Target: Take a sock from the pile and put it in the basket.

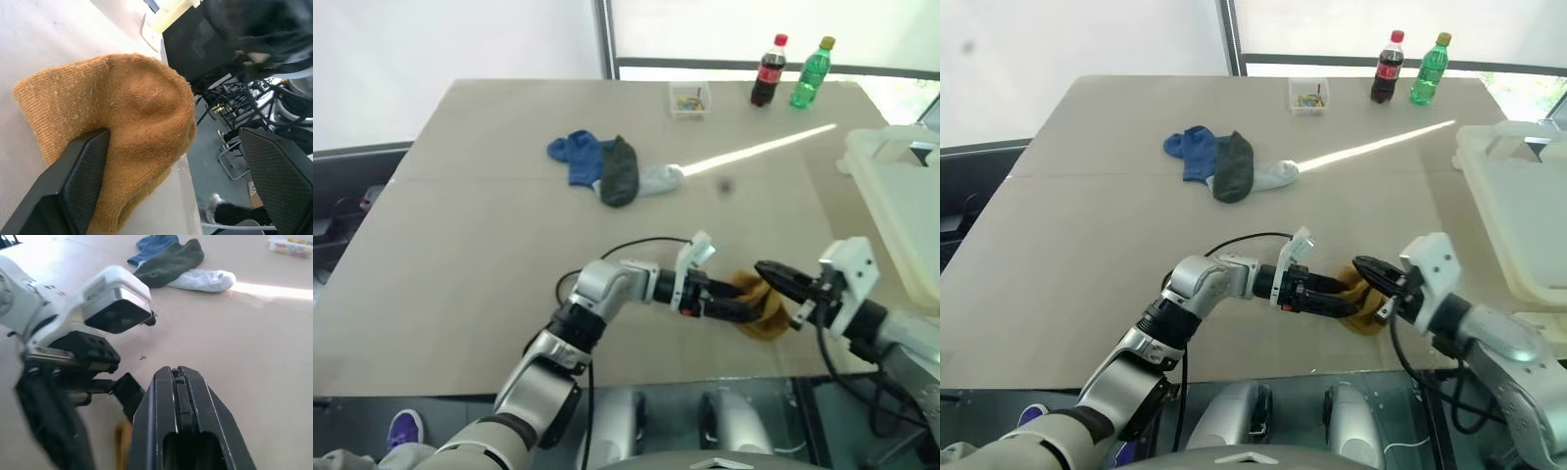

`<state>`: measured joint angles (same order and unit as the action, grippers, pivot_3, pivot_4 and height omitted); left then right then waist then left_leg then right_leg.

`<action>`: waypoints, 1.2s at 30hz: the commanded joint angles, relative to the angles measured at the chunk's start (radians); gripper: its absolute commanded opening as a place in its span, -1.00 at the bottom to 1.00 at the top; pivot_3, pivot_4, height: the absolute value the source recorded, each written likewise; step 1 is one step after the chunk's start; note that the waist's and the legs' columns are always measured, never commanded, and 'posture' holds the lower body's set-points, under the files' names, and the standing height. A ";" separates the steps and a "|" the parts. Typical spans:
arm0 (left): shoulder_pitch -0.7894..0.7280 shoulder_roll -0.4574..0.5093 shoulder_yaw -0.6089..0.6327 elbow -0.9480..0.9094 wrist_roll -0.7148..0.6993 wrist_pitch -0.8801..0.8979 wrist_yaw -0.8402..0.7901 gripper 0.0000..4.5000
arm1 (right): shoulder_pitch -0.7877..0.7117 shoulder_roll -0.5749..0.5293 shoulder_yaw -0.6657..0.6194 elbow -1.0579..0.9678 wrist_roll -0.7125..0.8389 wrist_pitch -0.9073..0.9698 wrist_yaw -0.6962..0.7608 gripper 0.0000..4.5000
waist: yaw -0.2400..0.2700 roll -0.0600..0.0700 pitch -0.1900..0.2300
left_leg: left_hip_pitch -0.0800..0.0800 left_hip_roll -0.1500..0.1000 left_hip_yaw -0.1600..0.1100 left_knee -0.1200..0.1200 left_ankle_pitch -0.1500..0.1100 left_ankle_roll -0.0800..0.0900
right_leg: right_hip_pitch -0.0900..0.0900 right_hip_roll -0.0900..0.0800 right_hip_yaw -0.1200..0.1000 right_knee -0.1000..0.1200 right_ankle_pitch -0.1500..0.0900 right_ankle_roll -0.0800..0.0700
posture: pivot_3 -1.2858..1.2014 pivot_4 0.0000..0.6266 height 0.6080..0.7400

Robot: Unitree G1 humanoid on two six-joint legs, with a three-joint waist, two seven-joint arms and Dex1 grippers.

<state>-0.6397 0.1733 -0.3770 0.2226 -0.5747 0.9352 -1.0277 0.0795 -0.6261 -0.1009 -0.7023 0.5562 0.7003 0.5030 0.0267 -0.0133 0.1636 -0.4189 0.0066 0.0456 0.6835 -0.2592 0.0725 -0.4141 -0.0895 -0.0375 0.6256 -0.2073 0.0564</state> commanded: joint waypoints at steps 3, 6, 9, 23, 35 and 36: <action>0.045 0.018 0.046 -0.053 -0.006 0.036 0.026 0.99 | 0.056 -0.056 0.076 0.090 -0.103 -0.022 0.030 -1.00 | 0.002 0.000 0.000 | 0.000 0.000 0.000 0.000 0.000 0.000 | 0.000 0.000 0.000 0.000 0.000 0.000 | 0.03 -0.52 0.88; 0.070 0.042 0.077 -0.099 -0.018 0.049 0.037 0.99 | 0.097 -0.075 0.061 0.075 -0.094 -0.032 0.063 -1.00 | -0.002 0.000 0.000 | 0.000 0.000 0.000 0.000 0.000 0.001 | 0.000 0.001 0.000 0.000 0.000 0.000 | 0.03 -0.52 0.88; 0.112 0.074 0.119 -0.166 -0.033 0.039 0.046 0.99 | 0.112 -0.093 0.059 0.076 -0.097 -0.040 0.086 -1.00 | -0.010 0.000 0.000 | 0.000 0.001 0.000 0.000 0.000 0.001 | 0.000 0.001 0.001 0.000 0.000 0.000 | 0.03 -0.52 0.88; 0.347 0.293 0.220 -0.488 0.107 -0.433 0.014 1.00 | 0.008 -0.076 0.014 0.085 -0.061 -0.066 0.145 -0.27 | -0.010 0.001 0.001 | 0.002 0.002 0.002 0.000 0.000 0.000 | 0.001 -0.003 0.001 0.000 0.000 0.000 | 0.03 -0.52 0.88; 0.389 0.413 0.228 -0.515 0.100 -0.493 -0.055 1.00 | -0.010 -0.072 -0.063 0.009 0.036 0.256 -0.046 0.99 | -0.012 0.002 0.001 | 0.000 0.002 0.002 -0.001 -0.001 0.000 | -0.001 -0.006 -0.001 0.000 0.000 0.000 | 0.03 -0.52 0.88; 0.388 0.413 0.227 -0.515 0.099 -0.496 -0.055 1.00 | -0.021 -0.073 -0.046 0.030 0.022 0.262 -0.051 0.99 | -0.012 0.002 0.001 | 0.000 0.002 0.002 -0.001 -0.001 0.000 | -0.001 -0.006 -0.001 0.000 0.000 0.000 | 0.03 -0.52 0.88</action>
<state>-0.2501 0.5832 -0.1595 -0.2708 -0.4720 0.4661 -1.0717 0.0775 -0.6981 -0.1610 -0.6880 0.5945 0.9451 0.4729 0.0149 -0.0115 0.1647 -0.4186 0.0085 0.0478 0.6828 -0.2598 0.0725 -0.4152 -0.0956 -0.0379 0.6252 -0.2071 0.0561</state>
